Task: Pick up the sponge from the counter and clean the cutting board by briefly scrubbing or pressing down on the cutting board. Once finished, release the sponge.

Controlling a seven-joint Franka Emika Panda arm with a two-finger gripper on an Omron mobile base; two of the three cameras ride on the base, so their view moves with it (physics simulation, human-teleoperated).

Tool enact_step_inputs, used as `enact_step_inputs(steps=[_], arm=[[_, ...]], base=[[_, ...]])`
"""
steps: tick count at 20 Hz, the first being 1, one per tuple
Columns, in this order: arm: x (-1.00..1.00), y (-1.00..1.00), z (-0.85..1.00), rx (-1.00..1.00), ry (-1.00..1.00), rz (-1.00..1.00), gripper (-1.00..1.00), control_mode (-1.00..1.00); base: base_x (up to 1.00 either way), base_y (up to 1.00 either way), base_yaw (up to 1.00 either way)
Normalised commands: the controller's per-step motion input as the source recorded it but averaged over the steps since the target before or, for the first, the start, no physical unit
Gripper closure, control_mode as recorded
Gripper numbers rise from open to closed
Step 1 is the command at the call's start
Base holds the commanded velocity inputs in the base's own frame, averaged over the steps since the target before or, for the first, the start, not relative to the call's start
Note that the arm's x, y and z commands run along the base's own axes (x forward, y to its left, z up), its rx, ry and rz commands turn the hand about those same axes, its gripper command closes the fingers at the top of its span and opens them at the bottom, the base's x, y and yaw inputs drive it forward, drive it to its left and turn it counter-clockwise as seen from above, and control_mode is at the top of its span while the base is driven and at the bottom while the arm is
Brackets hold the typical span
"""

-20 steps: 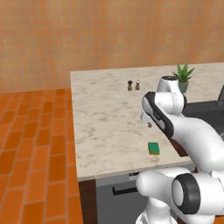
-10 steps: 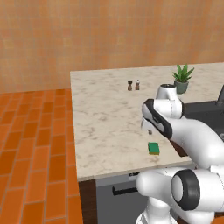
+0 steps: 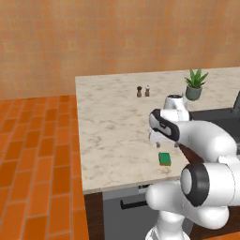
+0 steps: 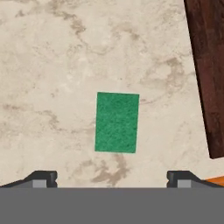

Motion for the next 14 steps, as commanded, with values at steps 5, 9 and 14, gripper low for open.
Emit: enact_step_inputs(steps=[5,9,14], arm=[[0.05,-0.03,-0.45,0.04,0.00,0.00,-1.00,-1.00],[0.01,-0.05,-0.24,0.00,0.01,0.00,-1.00,-1.00],[0.00,0.00,-0.24,0.00,0.02,0.00,-1.00,-1.00]], base=[[0.00,0.00,0.00],[0.00,0.00,0.00],[0.00,0.00,0.00]])
